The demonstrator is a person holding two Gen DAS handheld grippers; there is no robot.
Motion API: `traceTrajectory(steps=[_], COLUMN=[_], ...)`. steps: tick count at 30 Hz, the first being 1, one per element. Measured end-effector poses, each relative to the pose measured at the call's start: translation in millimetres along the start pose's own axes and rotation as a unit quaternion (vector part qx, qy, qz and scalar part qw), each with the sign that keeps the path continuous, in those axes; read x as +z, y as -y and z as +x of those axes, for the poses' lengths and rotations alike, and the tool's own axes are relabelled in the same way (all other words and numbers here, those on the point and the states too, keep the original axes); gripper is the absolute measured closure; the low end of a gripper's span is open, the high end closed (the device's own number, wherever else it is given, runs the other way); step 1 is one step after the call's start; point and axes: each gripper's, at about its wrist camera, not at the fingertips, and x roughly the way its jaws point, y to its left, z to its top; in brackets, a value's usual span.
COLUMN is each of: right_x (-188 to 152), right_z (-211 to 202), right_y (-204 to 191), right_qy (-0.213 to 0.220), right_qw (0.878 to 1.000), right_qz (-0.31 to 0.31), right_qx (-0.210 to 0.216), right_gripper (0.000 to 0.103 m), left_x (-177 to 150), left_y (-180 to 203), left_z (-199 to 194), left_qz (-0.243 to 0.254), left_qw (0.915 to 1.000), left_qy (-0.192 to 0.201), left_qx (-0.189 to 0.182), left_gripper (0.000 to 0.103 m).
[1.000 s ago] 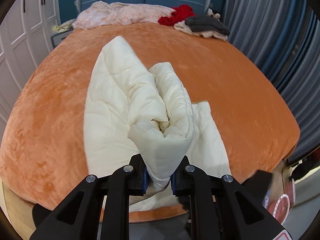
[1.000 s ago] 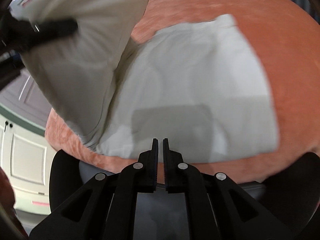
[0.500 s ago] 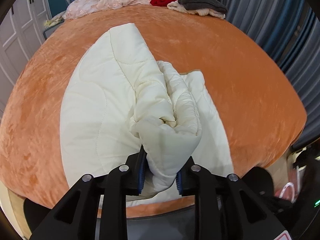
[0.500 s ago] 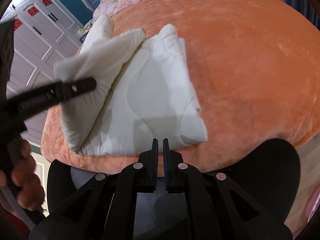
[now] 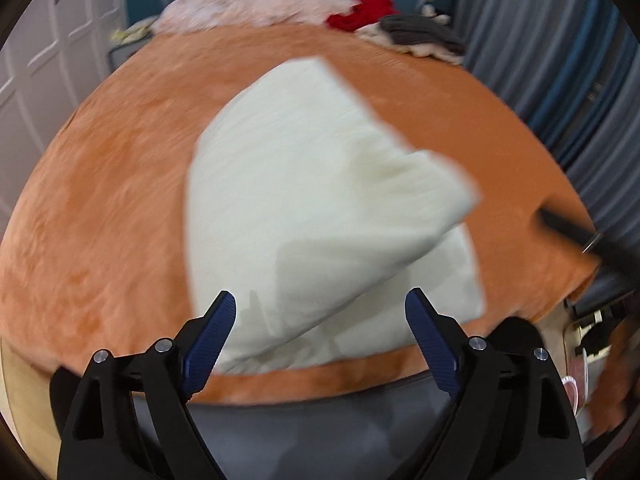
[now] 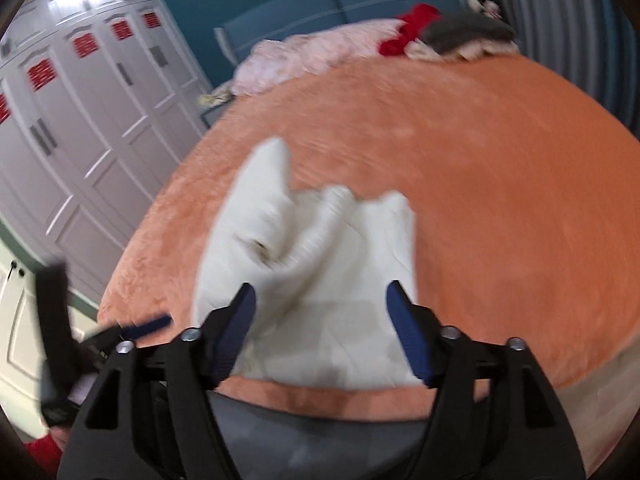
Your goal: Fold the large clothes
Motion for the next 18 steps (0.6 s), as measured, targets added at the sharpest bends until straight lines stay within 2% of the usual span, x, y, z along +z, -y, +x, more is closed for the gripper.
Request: traceTrajectory(steps=[4, 6, 9, 12, 13, 14, 15, 17, 18], right_x=[22, 27, 26, 15, 11, 9, 9, 6, 4], right_z=[21, 41, 73, 96, 96, 89, 82, 57, 45], right_y=[-36, -50, -57, -55, -53, -49, -47, -43, -42], right_qy=[-0.008, -0.025, -0.069, -0.105, -0.105, -0.101, -0.095, -0.071, -0.057], right_qw=[0.998, 0.997, 0.995, 0.991, 0.991, 0.992, 0.993, 0.995, 0.996], right_qz=[-0.055, -0.075, -0.071, -0.078, -0.081, -0.073, -0.063, -0.056, -0.061], right_qx=[0.009, 0.006, 0.015, -0.001, -0.006, 0.012, 0.023, 0.031, 0.023], right_gripper=[0.030, 0.030, 0.031, 0.060, 0.076, 0.084, 0.086, 0.089, 0.090], left_x=[-20, -25, -29, -36, -38, -38, -40, -42, -42], left_y=[-31, -39, -39, -36, -35, -35, -35, -36, -36], left_z=[23, 32, 45, 50, 51, 51, 53, 55, 56], left_qz=[-0.040, -0.046, -0.035, -0.021, -0.016, -0.012, -0.009, -0.009, -0.007], left_qw=[0.9983, 0.9978, 0.9979, 0.9981, 0.9984, 0.9985, 0.9984, 0.9983, 0.9981], left_qy=[-0.038, -0.044, -0.047, -0.051, -0.048, -0.047, -0.047, -0.048, -0.049], left_qx=[0.016, 0.017, 0.027, 0.025, 0.026, 0.026, 0.028, 0.032, 0.036], left_gripper=[0.019, 0.019, 0.019, 0.019, 0.019, 0.020, 0.022, 0.040, 0.045])
